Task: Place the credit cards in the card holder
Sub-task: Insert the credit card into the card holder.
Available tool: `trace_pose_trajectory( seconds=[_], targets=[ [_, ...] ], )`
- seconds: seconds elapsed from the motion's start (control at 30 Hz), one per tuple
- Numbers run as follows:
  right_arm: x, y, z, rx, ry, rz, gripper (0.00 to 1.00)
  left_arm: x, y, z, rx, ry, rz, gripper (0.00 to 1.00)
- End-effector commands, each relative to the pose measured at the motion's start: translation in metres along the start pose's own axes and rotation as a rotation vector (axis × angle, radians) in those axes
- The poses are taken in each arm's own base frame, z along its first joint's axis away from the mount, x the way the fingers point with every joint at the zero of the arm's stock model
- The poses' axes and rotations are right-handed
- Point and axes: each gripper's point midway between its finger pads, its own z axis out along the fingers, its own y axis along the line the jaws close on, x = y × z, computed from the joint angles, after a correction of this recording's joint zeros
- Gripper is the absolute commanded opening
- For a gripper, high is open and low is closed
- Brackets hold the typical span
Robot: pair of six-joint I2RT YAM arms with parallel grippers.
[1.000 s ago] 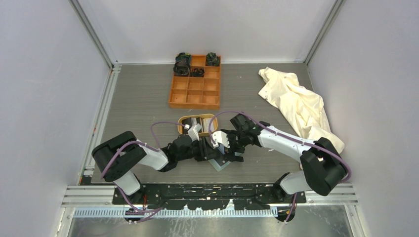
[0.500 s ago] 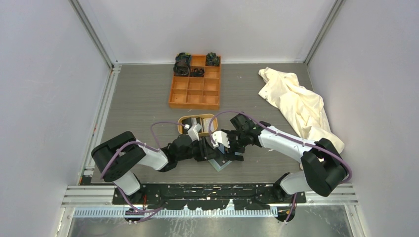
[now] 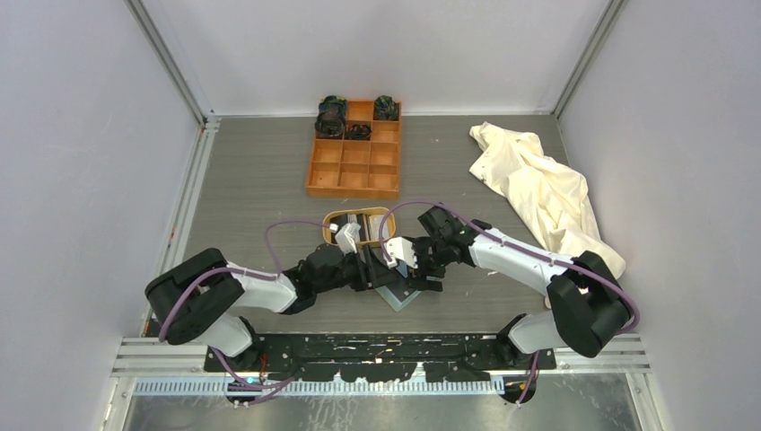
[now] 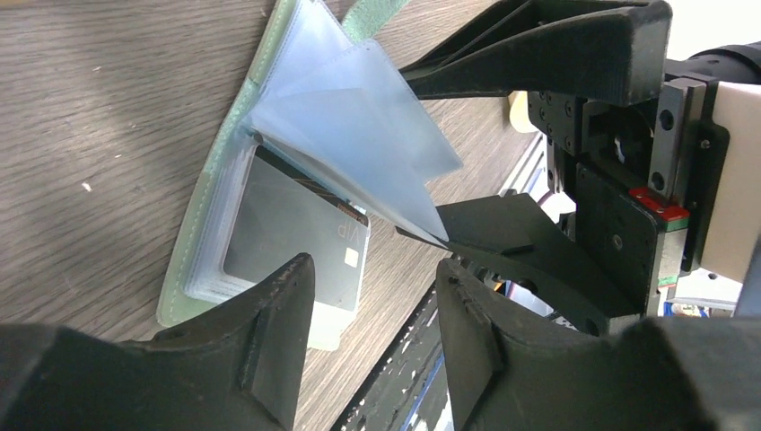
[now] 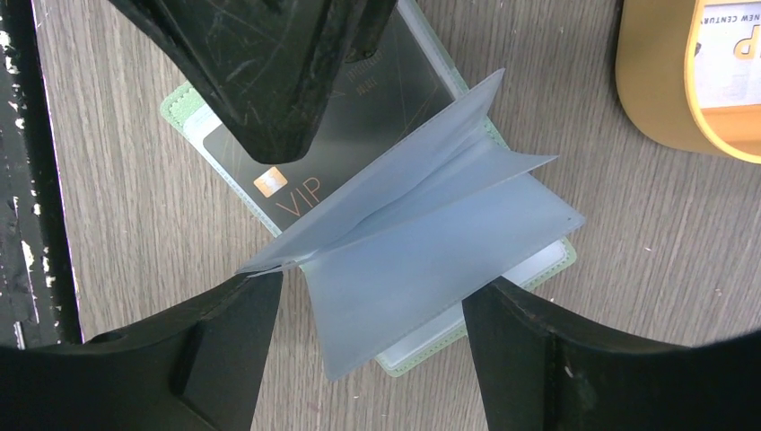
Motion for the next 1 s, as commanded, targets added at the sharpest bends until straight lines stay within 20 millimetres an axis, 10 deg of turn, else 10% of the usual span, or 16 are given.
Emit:
trace_pose_trajectory(
  seconds=[0.0,0.97],
  targets=[
    [-0.016,-0.013,-0.007,0.03,-0.038,-0.012,0.78,-0.017,-0.012,-0.002,0.0,-0.054,0.019,0.54],
    [-0.017,-0.01,-0.006,0.012,-0.043,-0.006,0.77,-0.035,-0.004,0.019,-0.163,-0.051,0.022,0.59]
  ],
)
